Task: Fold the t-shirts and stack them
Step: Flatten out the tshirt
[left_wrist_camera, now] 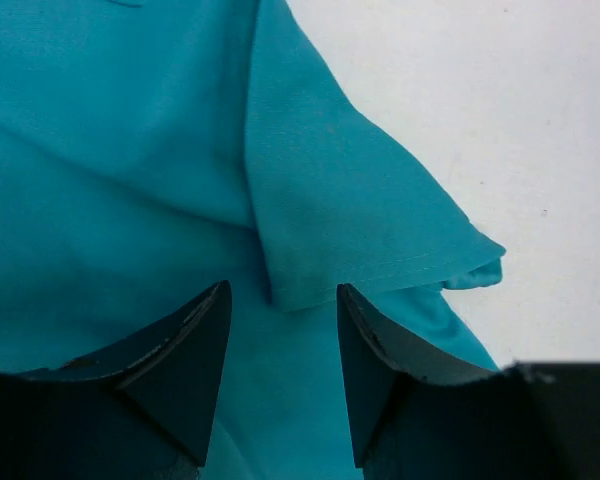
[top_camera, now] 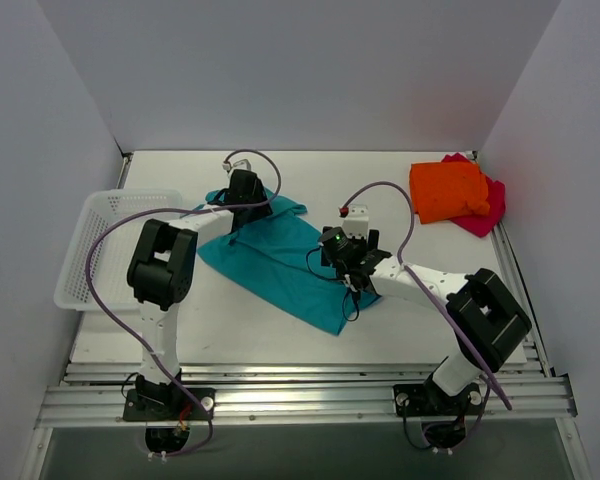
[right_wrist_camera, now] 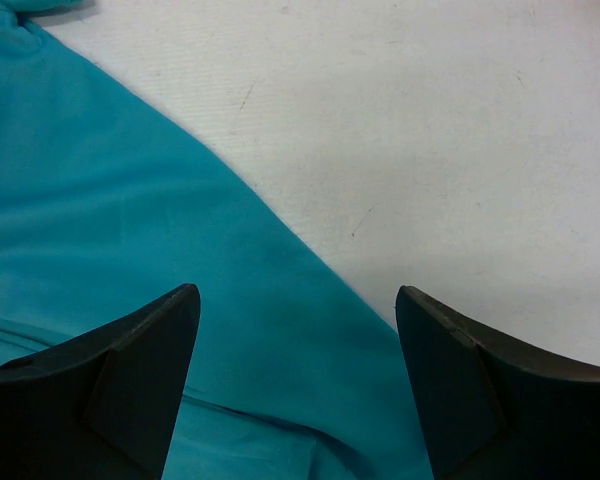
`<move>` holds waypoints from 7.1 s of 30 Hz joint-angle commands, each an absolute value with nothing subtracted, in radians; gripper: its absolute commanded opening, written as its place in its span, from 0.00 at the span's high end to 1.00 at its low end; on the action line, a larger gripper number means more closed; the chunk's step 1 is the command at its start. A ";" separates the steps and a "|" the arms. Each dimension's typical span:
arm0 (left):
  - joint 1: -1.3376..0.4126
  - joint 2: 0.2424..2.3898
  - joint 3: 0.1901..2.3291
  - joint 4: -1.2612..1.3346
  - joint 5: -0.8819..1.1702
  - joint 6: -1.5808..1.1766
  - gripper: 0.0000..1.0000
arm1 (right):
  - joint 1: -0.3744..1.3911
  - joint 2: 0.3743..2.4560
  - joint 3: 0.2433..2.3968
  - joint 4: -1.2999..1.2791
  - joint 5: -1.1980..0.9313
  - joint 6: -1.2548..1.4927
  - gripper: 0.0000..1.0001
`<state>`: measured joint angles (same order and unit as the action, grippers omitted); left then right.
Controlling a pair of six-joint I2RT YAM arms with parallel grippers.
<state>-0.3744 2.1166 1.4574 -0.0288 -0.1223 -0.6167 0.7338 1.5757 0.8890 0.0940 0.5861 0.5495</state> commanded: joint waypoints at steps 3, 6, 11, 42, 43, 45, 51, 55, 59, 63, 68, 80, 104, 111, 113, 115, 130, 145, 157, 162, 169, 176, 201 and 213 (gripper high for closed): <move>-0.385 2.069 1.427 0.109 -0.092 -0.644 0.46 | 0.732 1.595 0.927 0.081 0.610 0.554 0.25; -0.391 2.092 1.419 0.139 -0.091 -0.644 0.46 | 0.730 1.601 0.928 0.081 0.612 0.552 0.25; -0.391 2.134 1.443 0.141 -0.098 -0.647 0.48 | 0.729 1.609 0.931 0.077 0.615 0.551 0.25; -0.388 2.206 1.473 0.161 -0.121 -0.653 0.85 | 0.715 1.647 0.942 0.072 0.621 0.551 0.25; -0.388 2.207 1.474 0.164 -0.121 -0.652 0.87 | 0.715 1.649 0.942 0.071 0.620 0.551 0.25; -0.388 2.206 1.477 0.166 -0.127 -0.650 0.97 | 0.713 1.651 0.942 0.071 0.621 0.551 0.26; -0.387 2.154 1.471 0.170 -0.127 -0.635 0.98 | 0.703 1.586 0.907 0.081 0.658 0.577 0.24; -0.380 2.073 1.466 0.164 -0.140 -0.615 0.98 | 0.600 1.470 0.818 0.120 0.589 0.624 0.23; -0.367 2.046 1.480 0.150 -0.134 -0.607 0.98 | 0.551 1.394 0.790 0.071 0.551 0.692 0.23; -0.359 2.036 1.474 0.152 -0.123 -0.606 0.98 | 0.551 1.374 0.796 -0.018 0.545 0.744 0.23; -0.344 2.029 1.457 0.166 -0.110 -0.609 0.98 | 0.558 1.373 0.770 -0.086 0.503 0.814 0.24; -0.331 2.020 1.450 0.167 -0.086 -0.609 0.98 | 0.657 1.304 0.650 -0.127 0.523 0.962 0.29; -0.324 1.999 1.410 0.175 -0.087 -0.607 0.98 | 0.669 1.301 0.572 -0.141 0.537 1.034 0.46; -0.321 1.991 1.401 0.178 -0.086 -0.606 0.98 | 0.663 1.318 0.557 -0.118 0.535 1.034 0.82; -0.321 1.988 1.399 0.179 -0.086 -0.606 0.98 | 0.658 1.327 0.558 -0.110 0.534 1.032 1.00; -0.319 1.987 1.397 0.179 -0.086 -0.606 0.98 | 0.658 1.330 0.563 -0.109 0.544 1.026 1.00; -0.321 1.778 1.560 -0.046 -0.123 -0.566 0.98 | 0.631 1.226 0.911 -0.192 0.758 0.865 1.00; -0.459 1.128 1.632 -0.362 -0.262 -0.468 0.98 | 0.649 0.852 1.321 -0.105 0.645 0.435 1.00; -0.523 0.914 1.796 -0.482 -0.126 -0.413 0.98 | 0.629 0.681 1.497 -0.028 0.282 0.265 1.00; -0.525 0.939 1.910 -0.523 -0.086 -0.402 0.98 | 0.623 0.693 1.552 -0.035 0.311 0.242 1.00; -0.525 1.002 1.870 -0.509 -0.233 -0.388 0.98 | 0.624 0.892 1.620 -0.101 0.538 0.195 1.00; -0.500 1.158 1.698 -0.420 -0.314 -0.382 0.98 | 0.617 1.126 1.496 -0.057 0.758 0.195 1.00; -0.183 2.761 2.738 -0.434 -0.059 -0.405 0.43 | 0.242 2.419 2.014 0.038 0.603 0.446 0.28; -0.146 2.366 2.366 -0.242 -0.222 -0.428 0.06 | 0.259 2.149 1.809 0.147 0.680 0.436 0.13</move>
